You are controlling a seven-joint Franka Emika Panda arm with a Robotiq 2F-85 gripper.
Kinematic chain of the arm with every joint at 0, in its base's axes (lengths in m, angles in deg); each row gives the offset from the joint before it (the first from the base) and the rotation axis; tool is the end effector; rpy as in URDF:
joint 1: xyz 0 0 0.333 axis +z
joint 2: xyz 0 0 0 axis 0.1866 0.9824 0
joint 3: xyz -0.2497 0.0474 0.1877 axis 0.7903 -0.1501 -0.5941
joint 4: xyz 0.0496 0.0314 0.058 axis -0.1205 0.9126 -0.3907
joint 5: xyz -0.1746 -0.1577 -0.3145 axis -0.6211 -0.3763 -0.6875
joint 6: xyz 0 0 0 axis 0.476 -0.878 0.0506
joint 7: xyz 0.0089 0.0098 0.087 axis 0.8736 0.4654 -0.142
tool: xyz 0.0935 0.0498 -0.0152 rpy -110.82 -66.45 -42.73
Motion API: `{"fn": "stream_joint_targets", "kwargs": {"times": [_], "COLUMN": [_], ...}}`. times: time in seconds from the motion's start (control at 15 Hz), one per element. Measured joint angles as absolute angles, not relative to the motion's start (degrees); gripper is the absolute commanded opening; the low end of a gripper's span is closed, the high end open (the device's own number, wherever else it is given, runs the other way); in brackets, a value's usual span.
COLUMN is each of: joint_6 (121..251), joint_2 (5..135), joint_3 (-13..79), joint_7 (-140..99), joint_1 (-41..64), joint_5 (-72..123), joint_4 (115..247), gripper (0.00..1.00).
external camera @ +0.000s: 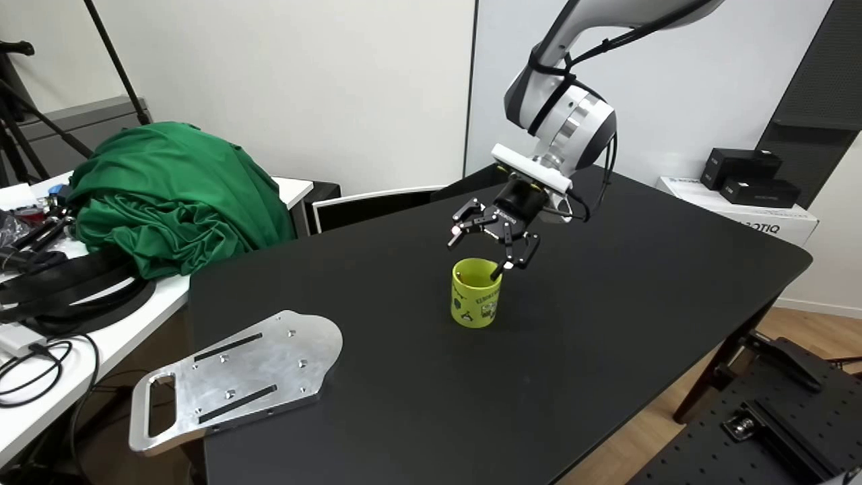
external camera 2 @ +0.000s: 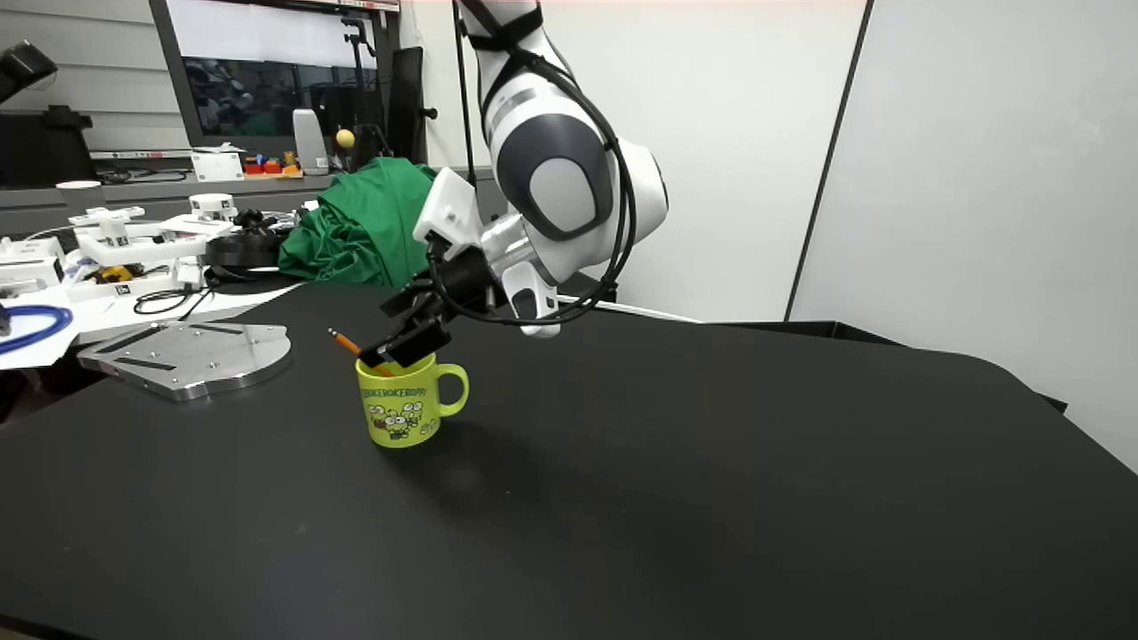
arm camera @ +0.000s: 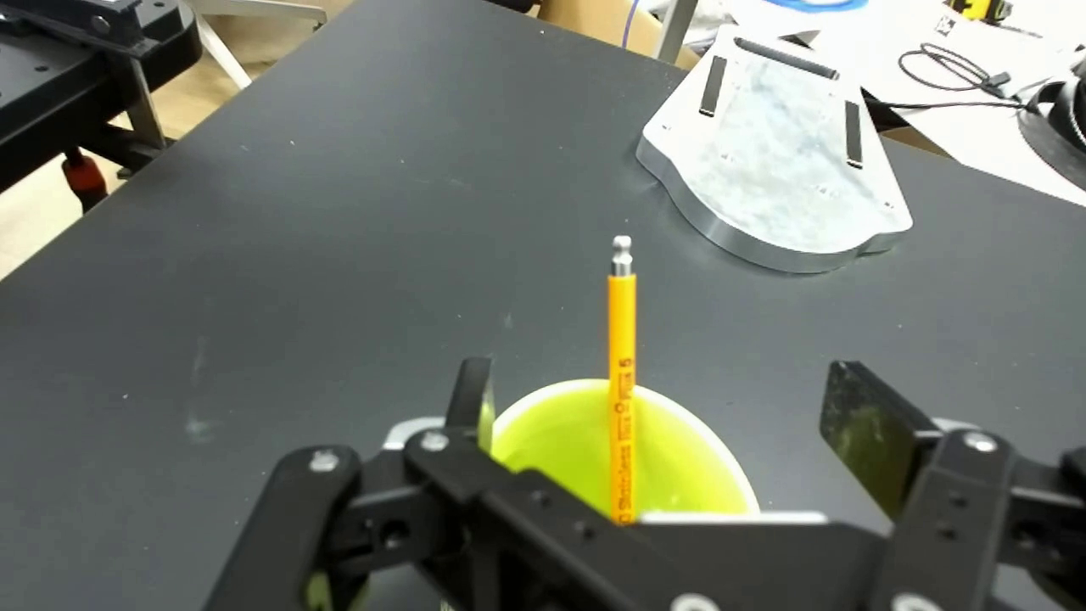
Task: Put then remove the orange thing from the cup and put it on the table
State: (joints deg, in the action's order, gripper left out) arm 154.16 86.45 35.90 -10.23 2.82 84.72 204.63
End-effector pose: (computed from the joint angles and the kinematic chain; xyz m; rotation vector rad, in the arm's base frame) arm 0.5243 -0.0669 0.1462 -1.8812 1.2408 0.8842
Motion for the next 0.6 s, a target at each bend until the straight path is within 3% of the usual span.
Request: {"fn": "stream_joint_targets", "kwargs": {"times": [0.27, 0.33, 0.4, 0.6], "joint_6": [154.2, 154.2, 154.3, 154.4], "joint_2": [86.8, 86.9, 87.0, 87.3], "joint_3": [35.4, 35.4, 35.4, 35.4], "joint_7": [-10.3, -10.3, -10.3, -10.3], "joint_1": [3.8, 4.1, 4.3, 4.8], "joint_5": [84.7, 84.7, 84.7, 84.7], "joint_4": [204.6, 204.6, 204.6, 204.6], "gripper": [1.00, 0.75, 0.75, 0.53]}}
